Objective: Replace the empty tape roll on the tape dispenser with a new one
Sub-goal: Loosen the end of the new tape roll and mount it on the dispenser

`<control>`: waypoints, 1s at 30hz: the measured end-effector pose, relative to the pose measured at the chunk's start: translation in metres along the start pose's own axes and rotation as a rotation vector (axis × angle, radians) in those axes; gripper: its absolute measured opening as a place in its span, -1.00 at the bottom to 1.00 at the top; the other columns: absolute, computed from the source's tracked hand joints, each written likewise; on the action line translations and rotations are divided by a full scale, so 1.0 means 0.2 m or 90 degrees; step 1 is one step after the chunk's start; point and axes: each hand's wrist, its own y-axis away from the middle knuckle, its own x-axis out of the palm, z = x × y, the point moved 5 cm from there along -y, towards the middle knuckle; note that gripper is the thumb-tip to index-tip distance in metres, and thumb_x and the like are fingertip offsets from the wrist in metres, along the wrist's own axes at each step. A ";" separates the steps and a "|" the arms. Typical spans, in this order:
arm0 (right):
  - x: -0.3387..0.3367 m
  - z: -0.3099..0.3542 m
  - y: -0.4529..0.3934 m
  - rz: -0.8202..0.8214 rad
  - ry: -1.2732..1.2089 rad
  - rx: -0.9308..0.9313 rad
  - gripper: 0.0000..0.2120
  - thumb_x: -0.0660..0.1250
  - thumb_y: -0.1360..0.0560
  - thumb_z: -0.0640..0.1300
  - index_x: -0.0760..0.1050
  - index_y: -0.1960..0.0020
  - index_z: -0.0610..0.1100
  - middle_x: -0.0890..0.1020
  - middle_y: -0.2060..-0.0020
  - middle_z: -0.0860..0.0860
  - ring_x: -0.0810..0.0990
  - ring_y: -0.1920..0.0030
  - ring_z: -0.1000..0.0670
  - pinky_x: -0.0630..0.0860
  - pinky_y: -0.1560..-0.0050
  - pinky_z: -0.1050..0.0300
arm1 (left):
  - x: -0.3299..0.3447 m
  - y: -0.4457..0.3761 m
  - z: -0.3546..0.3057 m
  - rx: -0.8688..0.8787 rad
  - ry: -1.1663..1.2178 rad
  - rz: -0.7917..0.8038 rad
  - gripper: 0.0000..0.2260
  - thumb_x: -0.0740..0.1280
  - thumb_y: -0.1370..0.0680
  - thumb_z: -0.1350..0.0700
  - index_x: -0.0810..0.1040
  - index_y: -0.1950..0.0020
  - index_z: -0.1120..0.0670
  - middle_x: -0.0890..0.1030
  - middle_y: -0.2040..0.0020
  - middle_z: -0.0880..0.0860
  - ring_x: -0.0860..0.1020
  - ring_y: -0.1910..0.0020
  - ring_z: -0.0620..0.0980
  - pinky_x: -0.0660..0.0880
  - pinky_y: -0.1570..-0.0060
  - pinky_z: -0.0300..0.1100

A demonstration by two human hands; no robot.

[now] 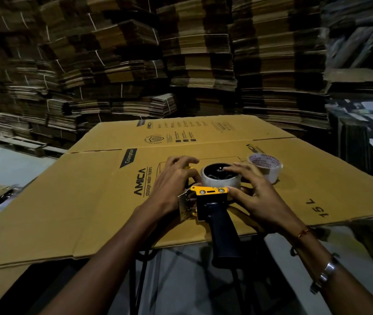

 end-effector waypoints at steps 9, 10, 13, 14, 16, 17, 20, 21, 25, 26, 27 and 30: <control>-0.01 0.09 0.03 -0.017 0.067 0.041 -0.54 0.35 -0.56 0.09 0.41 -0.44 0.20 0.21 -0.59 0.09 0.20 -0.55 0.05 0.33 -0.45 -0.01 | 0.00 -0.01 0.00 -0.020 0.032 0.004 -0.85 0.44 -0.50 -0.04 0.67 0.02 0.00 0.41 -0.44 -0.07 0.25 -0.39 0.01 0.34 -0.21 -0.02; -0.02 0.13 0.04 -0.034 0.067 0.046 -0.49 0.33 -0.53 0.19 0.39 -0.47 0.20 0.20 -0.59 0.10 0.20 -0.55 0.05 0.32 -0.44 -0.03 | 0.00 -0.01 0.00 -0.022 0.029 0.007 -0.85 0.44 -0.51 -0.04 0.66 0.01 0.00 0.40 -0.44 -0.07 0.25 -0.39 0.02 0.36 -0.22 0.00; -0.02 0.28 0.09 -0.025 0.126 0.050 -0.24 0.27 -0.39 0.40 0.29 -0.54 0.20 0.17 -0.60 0.10 0.15 -0.58 0.01 0.23 -0.49 -0.11 | 0.00 0.00 0.00 -0.022 0.024 0.018 -0.83 0.45 -0.49 -0.05 0.66 0.01 0.01 0.38 -0.45 -0.06 0.25 -0.38 0.04 0.39 -0.19 0.03; 0.01 0.33 0.10 0.009 0.172 0.054 -0.17 0.28 -0.36 0.43 0.22 -0.57 0.20 0.12 -0.62 0.10 0.09 -0.60 0.00 0.18 -0.50 -0.11 | 0.00 0.00 -0.01 -0.018 0.028 0.017 -0.83 0.46 -0.48 -0.05 0.65 0.03 0.01 0.37 -0.45 -0.06 0.26 -0.37 0.04 0.41 -0.17 0.04; 0.09 0.39 0.11 0.093 0.276 0.065 -0.03 0.33 -0.35 0.44 0.03 -0.63 0.16 0.02 -0.64 0.08 -0.02 -0.63 -0.05 0.11 -0.54 -0.14 | -0.01 0.00 -0.01 -0.012 0.033 0.015 -0.84 0.47 -0.46 -0.05 0.64 0.07 0.01 0.36 -0.44 -0.06 0.28 -0.33 0.04 0.43 -0.14 0.07; 0.12 0.40 0.11 0.122 0.314 0.070 0.03 0.35 -0.35 0.45 -0.04 -0.64 0.14 -0.02 -0.64 0.06 -0.05 -0.63 -0.09 0.10 -0.55 -0.17 | -0.01 0.00 -0.02 -0.008 0.040 0.017 -0.84 0.47 -0.46 -0.06 0.64 0.08 0.00 0.36 -0.44 -0.06 0.29 -0.32 0.02 0.43 -0.14 0.08; 0.17 0.39 0.08 0.150 0.361 0.108 0.09 0.40 -0.39 0.39 -0.14 -0.65 0.04 -0.03 -0.65 0.03 -0.12 -0.64 -0.15 0.05 -0.57 -0.18 | -0.02 0.01 -0.02 -0.004 0.080 0.042 -0.81 0.48 -0.44 -0.10 0.61 0.11 0.00 0.33 -0.45 -0.06 0.28 -0.33 0.01 0.40 -0.18 0.10; 0.17 0.38 0.07 0.153 0.364 0.127 0.08 0.41 -0.40 0.36 -0.15 -0.65 0.02 -0.04 -0.65 0.01 -0.14 -0.64 -0.16 0.03 -0.58 -0.17 | -0.02 0.01 -0.02 -0.006 0.091 0.048 -0.80 0.48 -0.44 -0.10 0.61 0.13 0.00 0.32 -0.46 -0.06 0.26 -0.35 0.01 0.39 -0.21 0.11; 0.17 0.35 0.03 0.173 0.372 0.167 0.07 0.43 -0.42 0.25 -0.15 -0.65 -0.03 -0.03 -0.65 -0.07 -0.16 -0.64 -0.17 0.04 -0.58 -0.17 | -0.04 0.02 -0.01 -0.016 0.130 0.037 -0.86 0.49 -0.46 0.01 0.59 0.21 0.01 0.24 -0.50 -0.07 0.22 -0.41 0.01 0.33 -0.29 0.07; 0.18 0.34 0.03 0.181 0.372 0.178 0.07 0.43 -0.42 0.23 -0.17 -0.65 -0.04 -0.06 -0.66 -0.07 -0.18 -0.64 -0.16 0.03 -0.59 -0.17 | -0.05 0.03 -0.01 -0.013 0.136 0.030 -0.87 0.49 -0.47 0.04 0.58 0.22 0.00 0.22 -0.51 -0.07 0.21 -0.43 0.01 0.31 -0.29 0.04; 0.18 0.33 0.02 0.190 0.369 0.188 0.08 0.43 -0.43 0.22 -0.19 -0.65 -0.04 -0.10 -0.66 -0.06 -0.20 -0.64 -0.16 0.01 -0.60 -0.16 | -0.05 0.03 -0.01 -0.011 0.139 0.024 -0.86 0.49 -0.47 0.05 0.57 0.23 -0.02 0.21 -0.52 -0.07 0.20 -0.44 0.01 0.28 -0.28 -0.01; 0.18 0.34 0.02 0.211 0.347 0.196 0.08 0.45 -0.42 0.19 -0.20 -0.66 -0.01 -0.15 -0.66 -0.03 -0.08 -0.65 -0.16 0.09 -0.59 -0.13 | -0.07 0.06 -0.02 -0.018 0.137 0.008 -0.84 0.49 -0.47 0.08 0.55 0.25 -0.05 0.18 -0.53 -0.08 0.17 -0.44 -0.01 0.22 -0.27 -0.07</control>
